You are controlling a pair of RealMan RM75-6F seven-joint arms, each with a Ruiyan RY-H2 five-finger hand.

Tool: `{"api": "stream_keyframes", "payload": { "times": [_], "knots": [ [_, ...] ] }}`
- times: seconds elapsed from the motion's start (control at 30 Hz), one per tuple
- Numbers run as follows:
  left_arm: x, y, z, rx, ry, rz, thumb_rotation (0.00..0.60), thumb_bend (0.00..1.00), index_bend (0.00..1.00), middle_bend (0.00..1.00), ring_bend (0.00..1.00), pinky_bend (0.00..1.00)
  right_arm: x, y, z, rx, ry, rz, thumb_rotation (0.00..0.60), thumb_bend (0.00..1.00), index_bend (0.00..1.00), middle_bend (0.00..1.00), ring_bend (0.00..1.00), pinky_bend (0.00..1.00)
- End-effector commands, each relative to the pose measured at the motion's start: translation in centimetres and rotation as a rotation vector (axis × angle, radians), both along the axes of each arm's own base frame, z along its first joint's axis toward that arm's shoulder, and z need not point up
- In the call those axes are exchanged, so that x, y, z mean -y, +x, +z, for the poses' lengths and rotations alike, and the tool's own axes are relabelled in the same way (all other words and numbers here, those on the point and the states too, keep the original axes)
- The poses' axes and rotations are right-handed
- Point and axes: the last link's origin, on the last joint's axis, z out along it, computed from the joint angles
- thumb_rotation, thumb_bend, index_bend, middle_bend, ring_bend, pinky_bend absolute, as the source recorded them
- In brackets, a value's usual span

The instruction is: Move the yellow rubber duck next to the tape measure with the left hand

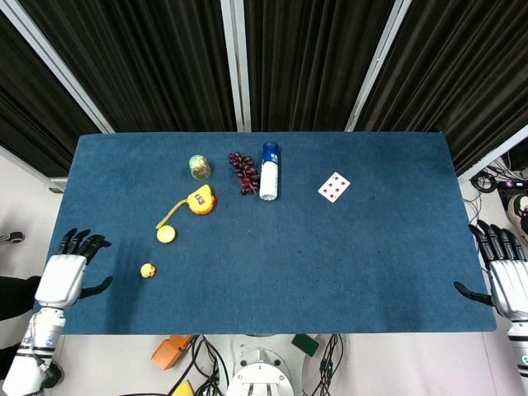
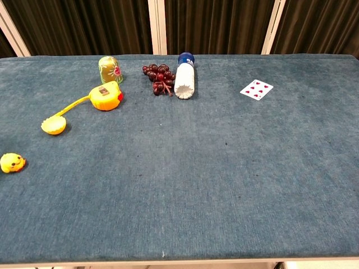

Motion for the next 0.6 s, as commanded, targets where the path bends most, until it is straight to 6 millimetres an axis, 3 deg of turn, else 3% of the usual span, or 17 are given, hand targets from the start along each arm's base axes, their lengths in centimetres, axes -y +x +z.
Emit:
{"api": "stream_keyframes", "payload": {
  "times": [0.03, 0.3, 0.6],
  "knots": [
    [-1.6, 0.5, -2.5, -0.035, -0.068, -0.033, 0.6, 0.24, 0.29, 0.2, 0.11, 0.01, 0.0, 0.0, 0.0, 0.0, 0.0, 0.002, 0.6, 0.2, 0.0, 0.08, 0.0, 0.11],
    [-3.3, 1.6, -6.3, -0.045, -0.149, -0.061, 0.6, 0.24, 0.3, 0.18, 0.09, 0.01, -0.2, -0.1, 0.0, 0.0, -0.004, -0.005, 0.6, 0.2, 0.0, 0.08, 0.0, 0.11],
    [-3.2, 0.9, -7.5, -0.093, -0.179, -0.037, 0.6, 0.24, 0.34, 0.17, 0.08, 0.01, -0.5, -0.4, 0.2, 0.002, -0.01, -0.019, 0.6, 0.2, 0.0, 0.08, 0.0, 0.11]
  ]
}}
